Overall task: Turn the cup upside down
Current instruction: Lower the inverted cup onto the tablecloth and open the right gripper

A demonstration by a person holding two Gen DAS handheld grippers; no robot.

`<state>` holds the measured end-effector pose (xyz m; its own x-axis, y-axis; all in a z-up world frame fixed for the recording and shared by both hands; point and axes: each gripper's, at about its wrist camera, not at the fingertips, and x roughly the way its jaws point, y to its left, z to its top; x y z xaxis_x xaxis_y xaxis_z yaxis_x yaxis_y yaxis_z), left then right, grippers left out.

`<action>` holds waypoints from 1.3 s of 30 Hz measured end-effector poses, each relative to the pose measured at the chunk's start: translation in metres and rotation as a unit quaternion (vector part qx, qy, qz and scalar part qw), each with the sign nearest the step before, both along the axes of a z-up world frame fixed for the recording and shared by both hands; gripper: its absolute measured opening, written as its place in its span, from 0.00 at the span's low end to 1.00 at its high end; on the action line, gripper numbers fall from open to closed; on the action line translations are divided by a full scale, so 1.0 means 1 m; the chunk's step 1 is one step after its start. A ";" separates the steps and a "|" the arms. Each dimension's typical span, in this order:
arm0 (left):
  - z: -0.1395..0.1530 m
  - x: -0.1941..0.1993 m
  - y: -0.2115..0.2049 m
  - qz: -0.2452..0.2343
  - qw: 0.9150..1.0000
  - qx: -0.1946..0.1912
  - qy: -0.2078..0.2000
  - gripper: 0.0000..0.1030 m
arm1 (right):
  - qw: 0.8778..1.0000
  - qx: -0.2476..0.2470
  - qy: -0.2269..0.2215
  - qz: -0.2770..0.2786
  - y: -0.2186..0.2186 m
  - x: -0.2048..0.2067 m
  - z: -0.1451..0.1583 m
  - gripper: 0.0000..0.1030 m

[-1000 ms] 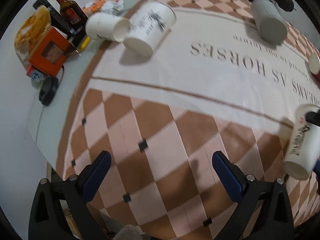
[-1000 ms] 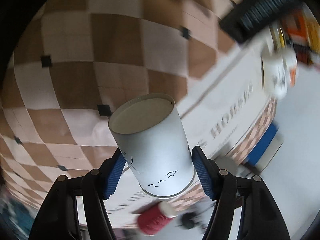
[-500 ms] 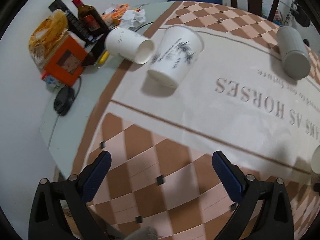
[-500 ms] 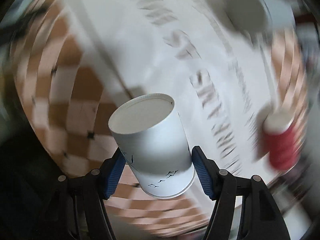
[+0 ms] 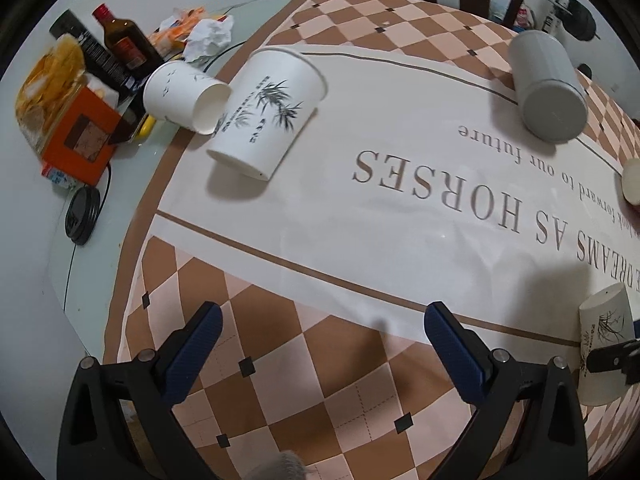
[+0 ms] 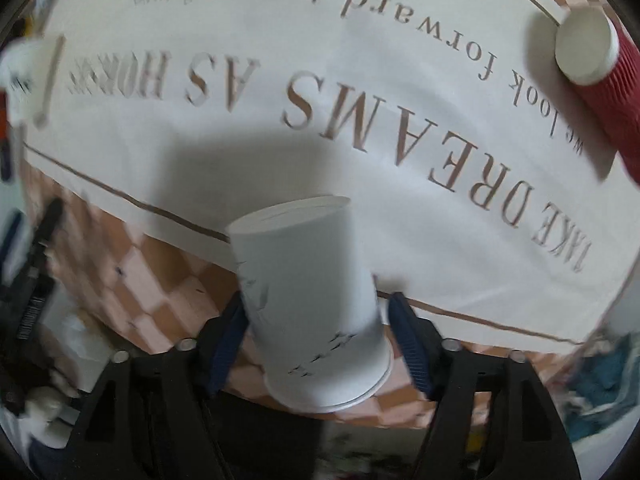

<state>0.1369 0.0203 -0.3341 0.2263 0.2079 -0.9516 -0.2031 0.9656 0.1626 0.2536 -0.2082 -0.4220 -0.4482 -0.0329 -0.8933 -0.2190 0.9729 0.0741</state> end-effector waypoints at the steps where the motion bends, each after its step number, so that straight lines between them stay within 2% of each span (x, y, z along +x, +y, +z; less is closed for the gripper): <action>1: 0.000 0.000 -0.001 -0.003 1.000 0.000 0.000 1.00 | 1.000 -0.002 -0.006 0.009 0.004 -0.002 0.002 0.79; 3: 0.002 0.000 -0.003 -0.009 1.000 -0.002 -0.001 1.00 | 0.999 -0.004 -0.034 0.033 0.008 -0.001 0.008 0.79; 6: 0.003 0.000 -0.004 -0.013 1.000 -0.011 -0.001 1.00 | 0.997 0.009 -0.072 0.035 0.015 -0.003 0.016 0.76; 7: 0.002 0.001 -0.004 -0.015 1.000 -0.017 0.001 1.00 | 0.996 0.014 -0.082 0.036 0.017 -0.001 0.018 0.60; 10: -0.001 0.006 -0.009 -0.025 0.999 -0.041 0.015 1.00 | 0.989 0.031 -0.137 0.034 0.022 -0.001 0.033 0.60; 13: -0.004 0.013 -0.017 -0.038 0.997 -0.058 0.026 1.00 | 0.978 0.050 -0.202 0.020 0.029 0.000 0.053 0.60; 17: -0.010 0.026 -0.031 -0.057 0.995 -0.073 0.036 1.00 | 0.947 0.078 -0.310 -0.033 0.019 0.009 0.079 0.60; 23: -0.024 0.044 -0.049 -0.082 0.992 -0.077 0.054 1.00 | 0.893 0.100 -0.421 -0.125 0.004 0.016 0.074 0.60; 28: -0.030 0.052 -0.058 -0.101 0.991 -0.066 0.056 1.00 | 0.861 0.092 -0.485 -0.121 -0.005 -0.001 0.068 0.60; 30: -0.032 0.055 -0.062 -0.105 0.991 -0.062 0.056 1.00 | 0.853 0.092 -0.501 -0.113 -0.003 -0.009 0.068 0.60; 33: -0.035 0.056 -0.064 -0.109 0.991 -0.059 0.057 1.00 | 0.847 0.086 -0.514 -0.100 0.003 -0.024 0.070 0.60; 39: -0.038 0.053 -0.060 -0.114 0.990 -0.057 0.058 1.00 | 0.845 0.075 -0.521 -0.091 0.003 -0.044 0.069 0.60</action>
<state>0.1903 -0.0395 -0.3719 0.1436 0.0545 -0.9881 0.0350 0.9976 0.0601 0.2093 -0.2054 -0.3526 0.5990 0.1006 -0.7944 -0.0893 0.9943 0.0587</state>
